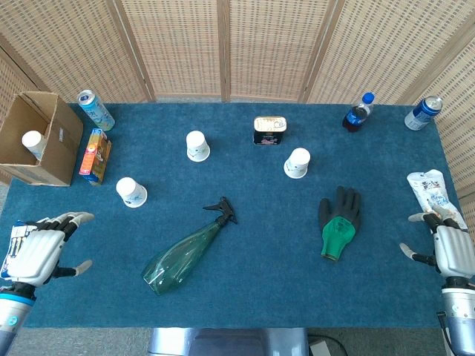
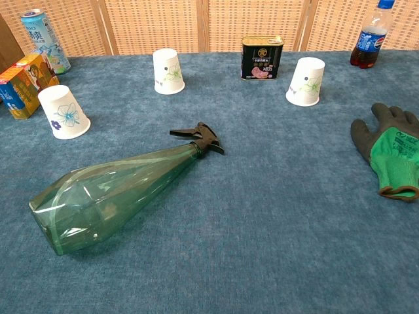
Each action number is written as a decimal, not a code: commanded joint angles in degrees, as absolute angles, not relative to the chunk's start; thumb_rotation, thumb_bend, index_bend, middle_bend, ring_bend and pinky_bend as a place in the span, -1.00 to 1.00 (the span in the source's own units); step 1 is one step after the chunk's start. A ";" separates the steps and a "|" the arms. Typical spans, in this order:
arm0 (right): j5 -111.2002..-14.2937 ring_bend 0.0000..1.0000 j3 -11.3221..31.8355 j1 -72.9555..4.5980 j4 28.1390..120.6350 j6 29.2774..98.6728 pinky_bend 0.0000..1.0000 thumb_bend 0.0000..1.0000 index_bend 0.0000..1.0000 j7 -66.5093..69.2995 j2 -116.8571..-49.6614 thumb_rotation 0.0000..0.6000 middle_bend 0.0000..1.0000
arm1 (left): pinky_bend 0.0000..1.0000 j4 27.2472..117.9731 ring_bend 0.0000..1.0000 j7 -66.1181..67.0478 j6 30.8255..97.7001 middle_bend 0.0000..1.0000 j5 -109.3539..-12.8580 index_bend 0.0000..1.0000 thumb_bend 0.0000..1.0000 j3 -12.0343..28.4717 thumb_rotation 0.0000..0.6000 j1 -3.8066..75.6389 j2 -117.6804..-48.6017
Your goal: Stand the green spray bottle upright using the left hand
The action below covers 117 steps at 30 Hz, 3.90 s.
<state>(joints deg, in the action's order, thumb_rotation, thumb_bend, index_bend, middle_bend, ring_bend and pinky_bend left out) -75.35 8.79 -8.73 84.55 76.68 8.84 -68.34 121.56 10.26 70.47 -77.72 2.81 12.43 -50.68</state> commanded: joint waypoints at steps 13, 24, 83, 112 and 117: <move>-75.46 -0.76 8.40 -8.86 82.85 75.32 -0.45 -0.56 -0.29 10.85 -68.92 1.00 -0.29 | -0.56 125.66 -0.65 19.00 60.67 -0.59 -75.04 -0.67 -0.51 2.10 1.00 20.39 -55.96; -75.60 -0.76 8.38 -8.70 82.86 75.29 -0.45 -0.56 -0.29 11.29 -68.77 1.00 -0.29 | -0.58 125.96 -0.69 18.73 58.42 -0.59 -84.88 -0.65 -0.51 -0.81 1.00 21.90 -58.12; -79.28 -0.79 6.16 -8.30 81.04 74.09 -0.45 -0.56 -0.30 21.04 -69.27 1.00 -0.31 | -0.43 126.46 -0.60 34.95 64.00 -0.54 -73.19 -0.59 -0.53 4.94 1.00 23.94 -69.25; -80.99 -0.79 5.38 -6.99 78.63 75.65 -0.45 -0.56 -0.31 26.74 -69.18 1.00 -0.31 | -0.50 116.90 -0.65 59.49 71.37 -0.59 -41.01 -0.64 -0.53 9.00 1.00 42.09 -91.83; -81.26 -0.79 5.33 -6.89 78.46 75.89 -0.45 -0.56 -0.31 27.31 -69.19 1.00 -0.31 | -0.47 114.55 -0.66 59.85 71.43 -0.60 -38.26 -0.64 -0.52 9.41 1.00 44.23 -93.84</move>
